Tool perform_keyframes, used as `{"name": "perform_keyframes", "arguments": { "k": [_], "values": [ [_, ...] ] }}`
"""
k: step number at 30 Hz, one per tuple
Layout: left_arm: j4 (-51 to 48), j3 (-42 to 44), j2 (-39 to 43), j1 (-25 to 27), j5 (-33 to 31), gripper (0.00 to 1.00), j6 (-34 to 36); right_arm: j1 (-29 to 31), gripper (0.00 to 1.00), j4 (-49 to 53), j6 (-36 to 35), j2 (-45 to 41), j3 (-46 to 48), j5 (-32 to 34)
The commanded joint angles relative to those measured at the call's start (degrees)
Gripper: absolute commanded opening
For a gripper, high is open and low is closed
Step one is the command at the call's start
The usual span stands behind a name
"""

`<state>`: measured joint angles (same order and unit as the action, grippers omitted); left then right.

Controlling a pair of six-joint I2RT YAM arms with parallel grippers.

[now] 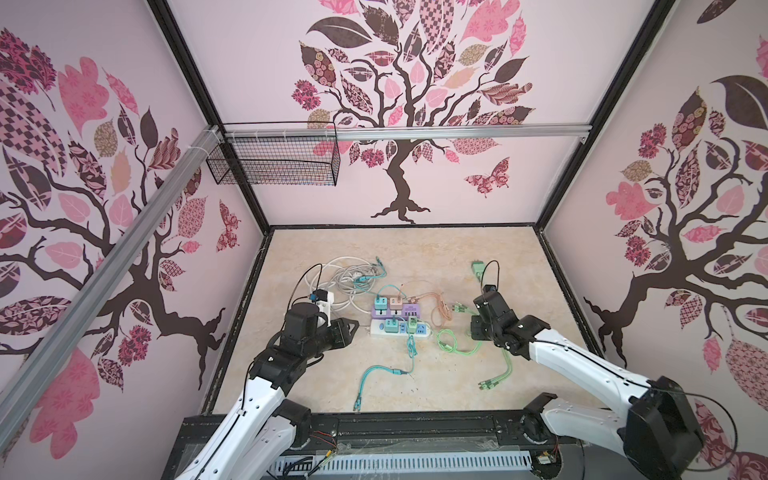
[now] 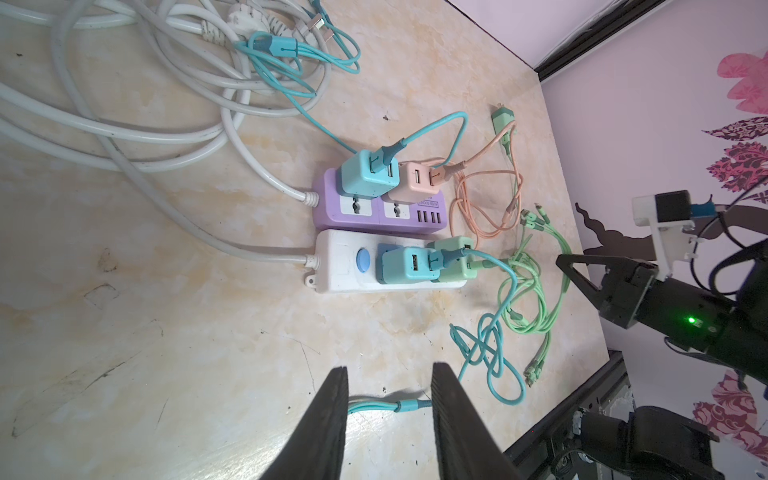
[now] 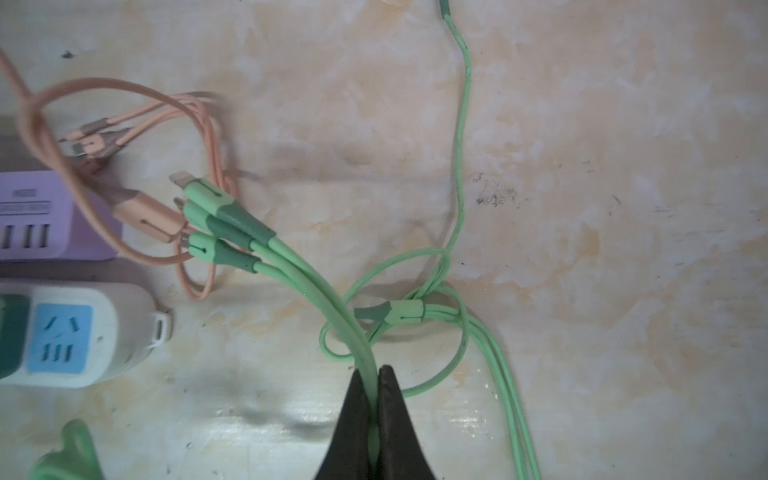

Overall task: Insert the plug
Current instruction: 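Open the right gripper and move it along the cable to the loose mint-green charger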

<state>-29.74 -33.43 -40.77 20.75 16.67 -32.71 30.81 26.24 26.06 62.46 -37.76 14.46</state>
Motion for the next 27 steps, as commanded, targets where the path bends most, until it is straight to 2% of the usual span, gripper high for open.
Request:
{"name": "perform_keyframes", "arguments": {
  "k": [1,6,9,15,27],
  "values": [
    [-0.3,-2.88,0.04,-0.27,-0.21,0.37,1.16,1.8,0.0,3.82,1.4,-3.47,-1.21,-5.03],
    [-0.23,-3.18,-0.26,-0.27,-0.53,0.37,1.15,9.25,0.0,5.58,3.55,-2.13,-3.52,-7.04],
    [-0.5,-3.47,-0.27,-0.33,-0.67,0.37,1.28,12.01,0.0,3.02,5.48,-0.96,-3.66,-9.54],
    [-1.62,-3.73,0.07,-0.27,-1.11,0.37,1.71,13.69,0.0,-4.72,9.54,-0.64,-2.4,-16.59],
    [-1.36,-3.54,0.08,-0.28,-1.24,0.38,1.72,18.21,0.0,-6.89,14.81,5.3,-1.5,-17.68]
  ]
}}
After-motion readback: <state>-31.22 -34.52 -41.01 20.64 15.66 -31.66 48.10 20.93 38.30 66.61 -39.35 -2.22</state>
